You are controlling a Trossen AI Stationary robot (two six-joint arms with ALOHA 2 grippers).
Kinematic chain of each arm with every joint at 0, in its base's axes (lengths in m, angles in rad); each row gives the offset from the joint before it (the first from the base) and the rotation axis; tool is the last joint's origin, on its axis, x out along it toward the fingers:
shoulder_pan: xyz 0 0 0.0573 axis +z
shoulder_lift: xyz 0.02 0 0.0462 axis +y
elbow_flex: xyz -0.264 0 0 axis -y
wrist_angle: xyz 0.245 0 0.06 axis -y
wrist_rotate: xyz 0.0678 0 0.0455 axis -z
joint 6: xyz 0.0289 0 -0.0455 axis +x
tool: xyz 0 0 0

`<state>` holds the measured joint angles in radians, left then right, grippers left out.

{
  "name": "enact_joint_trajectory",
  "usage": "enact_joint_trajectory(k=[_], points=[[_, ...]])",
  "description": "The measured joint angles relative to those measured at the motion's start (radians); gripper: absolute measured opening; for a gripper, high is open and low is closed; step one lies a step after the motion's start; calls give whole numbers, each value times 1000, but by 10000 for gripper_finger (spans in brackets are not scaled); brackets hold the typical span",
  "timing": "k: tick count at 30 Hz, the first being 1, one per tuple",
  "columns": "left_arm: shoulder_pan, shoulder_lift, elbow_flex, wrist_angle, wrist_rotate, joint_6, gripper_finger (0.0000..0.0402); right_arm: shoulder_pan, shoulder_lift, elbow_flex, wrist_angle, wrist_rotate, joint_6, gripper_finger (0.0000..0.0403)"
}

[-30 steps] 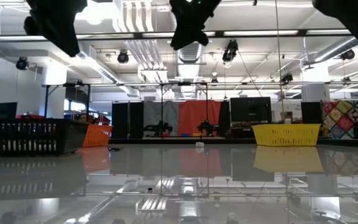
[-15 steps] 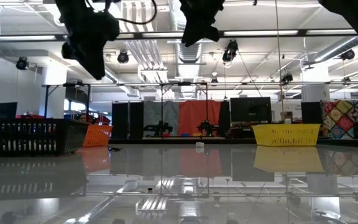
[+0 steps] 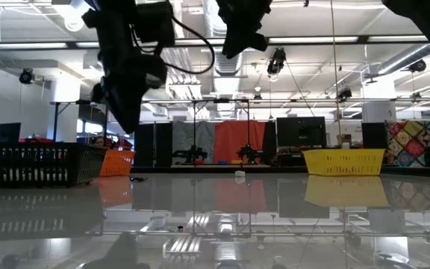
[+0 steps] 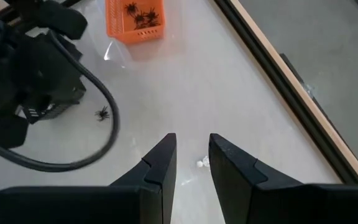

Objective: Sort Halloween decoration
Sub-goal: Put the black spider toy into the orange bin

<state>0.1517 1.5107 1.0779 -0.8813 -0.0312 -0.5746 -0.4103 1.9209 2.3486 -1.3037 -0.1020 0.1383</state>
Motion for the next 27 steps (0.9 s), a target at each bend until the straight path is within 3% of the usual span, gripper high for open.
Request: enact_joint_trajectory(k=[11, 16, 27], points=[[20, 117, 5, 64, 53, 12, 87, 0, 0, 0, -5, -1, 0, 86], [38, 165, 5, 81, 125, 33, 87, 0, 0, 0, -5, -1, 6, 86], [46, 234, 6, 84, 129, 138, 87, 0, 1, 0, -5, -2, 13, 86]])
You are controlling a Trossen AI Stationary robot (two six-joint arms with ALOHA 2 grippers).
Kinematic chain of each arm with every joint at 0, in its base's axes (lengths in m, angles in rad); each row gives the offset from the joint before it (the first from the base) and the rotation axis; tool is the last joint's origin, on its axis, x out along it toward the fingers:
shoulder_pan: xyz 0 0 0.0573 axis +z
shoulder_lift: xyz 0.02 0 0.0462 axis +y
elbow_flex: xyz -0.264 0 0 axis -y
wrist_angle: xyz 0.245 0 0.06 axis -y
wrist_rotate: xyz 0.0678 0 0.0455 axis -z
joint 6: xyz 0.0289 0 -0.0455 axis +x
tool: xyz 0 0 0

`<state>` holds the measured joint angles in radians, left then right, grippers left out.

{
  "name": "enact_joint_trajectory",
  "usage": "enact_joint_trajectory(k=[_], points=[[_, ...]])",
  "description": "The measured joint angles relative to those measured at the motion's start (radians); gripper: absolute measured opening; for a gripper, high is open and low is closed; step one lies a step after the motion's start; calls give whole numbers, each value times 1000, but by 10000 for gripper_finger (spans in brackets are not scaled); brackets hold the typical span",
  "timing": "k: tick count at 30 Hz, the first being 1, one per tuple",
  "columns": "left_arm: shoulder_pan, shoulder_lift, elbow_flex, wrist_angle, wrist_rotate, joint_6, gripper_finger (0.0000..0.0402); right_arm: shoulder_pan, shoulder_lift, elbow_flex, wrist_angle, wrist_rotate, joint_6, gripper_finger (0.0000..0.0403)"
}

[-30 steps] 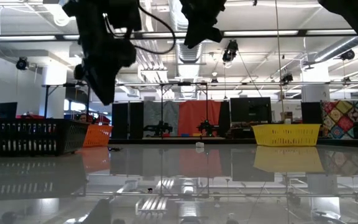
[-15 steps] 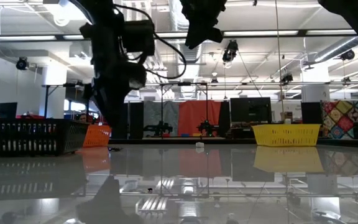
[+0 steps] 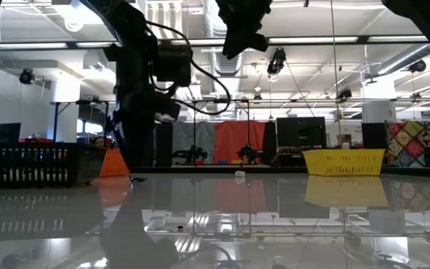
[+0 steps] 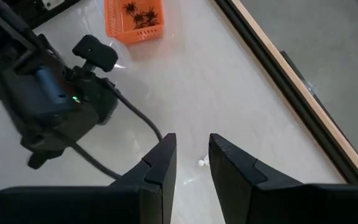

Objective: Sort Halloween decoration
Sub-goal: Put the black spider toy into the orange bin

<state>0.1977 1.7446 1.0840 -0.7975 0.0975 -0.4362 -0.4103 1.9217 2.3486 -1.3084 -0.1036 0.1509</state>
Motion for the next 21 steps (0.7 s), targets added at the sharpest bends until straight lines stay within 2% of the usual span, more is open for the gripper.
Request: enact_joint_trajectory(k=[8, 17, 21], points=[[32, 72, 2, 58, 80, 20, 87, 0, 0, 0, 0, 0, 9, 86], [43, 130, 7, 58, 90, 68, 87, 0, 0, 0, 0, 0, 9, 86], [42, 144, 7, 57, 77, 92, 73, 0, 0, 0, 0, 0, 8, 86]])
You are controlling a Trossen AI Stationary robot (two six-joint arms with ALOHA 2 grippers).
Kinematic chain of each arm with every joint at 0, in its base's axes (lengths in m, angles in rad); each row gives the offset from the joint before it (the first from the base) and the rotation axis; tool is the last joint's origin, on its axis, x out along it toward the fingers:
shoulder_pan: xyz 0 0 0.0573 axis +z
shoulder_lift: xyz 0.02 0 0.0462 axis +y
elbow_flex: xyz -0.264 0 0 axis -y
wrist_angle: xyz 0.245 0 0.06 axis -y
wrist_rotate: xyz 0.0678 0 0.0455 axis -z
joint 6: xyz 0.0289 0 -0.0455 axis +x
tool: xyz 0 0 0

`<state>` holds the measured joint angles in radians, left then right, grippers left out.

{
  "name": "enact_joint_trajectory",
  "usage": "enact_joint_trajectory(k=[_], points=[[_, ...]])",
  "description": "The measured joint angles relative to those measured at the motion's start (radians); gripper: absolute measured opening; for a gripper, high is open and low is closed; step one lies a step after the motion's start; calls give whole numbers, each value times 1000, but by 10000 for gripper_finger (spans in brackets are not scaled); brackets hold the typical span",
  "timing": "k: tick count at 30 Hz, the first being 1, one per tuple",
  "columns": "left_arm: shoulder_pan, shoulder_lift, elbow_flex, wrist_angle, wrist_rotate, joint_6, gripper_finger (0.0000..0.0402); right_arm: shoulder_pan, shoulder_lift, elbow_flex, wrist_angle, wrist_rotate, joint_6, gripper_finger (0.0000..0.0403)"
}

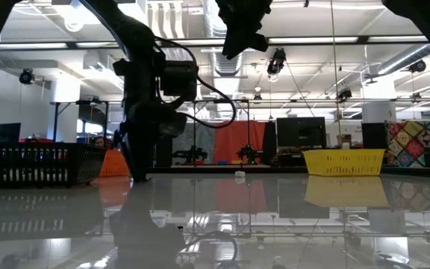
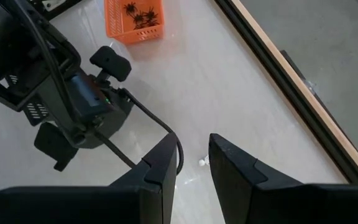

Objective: Sort Halloween decoration
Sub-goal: Put the black spider toy into the orange bin

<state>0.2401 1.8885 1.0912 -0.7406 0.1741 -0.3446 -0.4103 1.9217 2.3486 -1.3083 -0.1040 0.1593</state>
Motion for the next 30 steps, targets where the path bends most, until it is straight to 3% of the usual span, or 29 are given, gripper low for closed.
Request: enact_joint_trajectory(k=[7, 13, 21, 30], points=[[0, 5, 0, -1, -7, 77, 7, 0, 0, 0, 0, 0, -1, 86], [2, 0, 19, -29, 3, 133, 2, 0, 0, 0, 1, 0, -3, 86], [12, -14, 148, -146, -5, 217, 1, 0, 0, 0, 0, 0, -3, 86], [98, -60, 204, -280, -24, 293, 1, 0, 0, 0, -46, 0, -28, 86]])
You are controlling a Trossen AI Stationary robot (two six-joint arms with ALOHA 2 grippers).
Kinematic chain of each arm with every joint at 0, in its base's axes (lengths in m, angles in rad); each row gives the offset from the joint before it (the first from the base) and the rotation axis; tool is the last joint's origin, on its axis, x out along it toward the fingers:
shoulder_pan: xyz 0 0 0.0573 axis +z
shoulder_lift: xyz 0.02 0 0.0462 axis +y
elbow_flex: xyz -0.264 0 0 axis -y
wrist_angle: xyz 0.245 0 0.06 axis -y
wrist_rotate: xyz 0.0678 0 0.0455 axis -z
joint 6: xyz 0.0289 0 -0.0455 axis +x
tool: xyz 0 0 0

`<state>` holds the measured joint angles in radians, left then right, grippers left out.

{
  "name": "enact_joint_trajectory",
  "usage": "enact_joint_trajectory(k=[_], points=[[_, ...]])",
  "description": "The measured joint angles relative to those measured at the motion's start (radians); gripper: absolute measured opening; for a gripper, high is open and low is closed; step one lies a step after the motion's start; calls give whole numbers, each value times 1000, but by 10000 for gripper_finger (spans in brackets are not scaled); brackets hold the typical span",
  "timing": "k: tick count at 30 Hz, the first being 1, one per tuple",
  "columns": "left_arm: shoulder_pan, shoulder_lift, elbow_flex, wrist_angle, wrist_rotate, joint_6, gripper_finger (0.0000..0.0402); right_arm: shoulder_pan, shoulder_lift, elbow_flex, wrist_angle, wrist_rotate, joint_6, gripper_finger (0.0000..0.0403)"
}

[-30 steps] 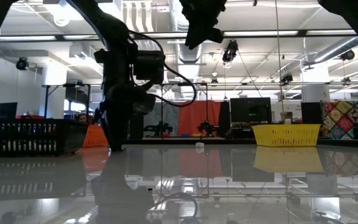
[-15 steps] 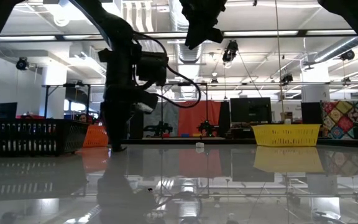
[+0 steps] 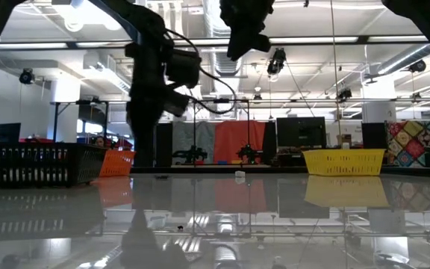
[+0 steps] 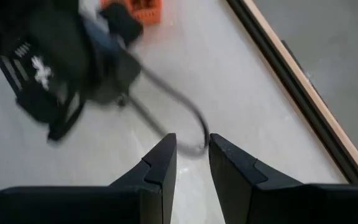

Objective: Sort Halloween decoration
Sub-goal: Put the black spider toy into the orange bin

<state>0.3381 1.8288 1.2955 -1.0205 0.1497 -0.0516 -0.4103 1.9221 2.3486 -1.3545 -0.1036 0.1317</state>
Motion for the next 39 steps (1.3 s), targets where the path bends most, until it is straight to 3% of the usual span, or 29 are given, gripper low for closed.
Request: enact_joint_trajectory(k=[6, 10, 13, 17, 27, 33, 39], points=[[83, -111, -80, -25, -15, 12, 1, 0, 0, 0, -34, 1, -29, 86], [96, -157, -125, 22, 79, 27, 0, 0, 0, 0, -27, 2, -56, 86], [85, -160, -130, 95, 82, 19, 0, 0, 0, 0, -26, 2, -73, 86], [81, -140, -120, 150, 81, -53, 19, 0, 0, 0, -44, 2, -73, 86], [38, -80, -81, 240, 85, -105, 111, -2, 0, 0, -91, 2, -72, 86], [-7, -11, -81, 255, 66, -115, 119, -2, 0, 0, -118, 2, -67, 86], [-8, 35, -81, 261, -22, -156, 120, -2, -1, 0, -131, 2, -65, 86]])
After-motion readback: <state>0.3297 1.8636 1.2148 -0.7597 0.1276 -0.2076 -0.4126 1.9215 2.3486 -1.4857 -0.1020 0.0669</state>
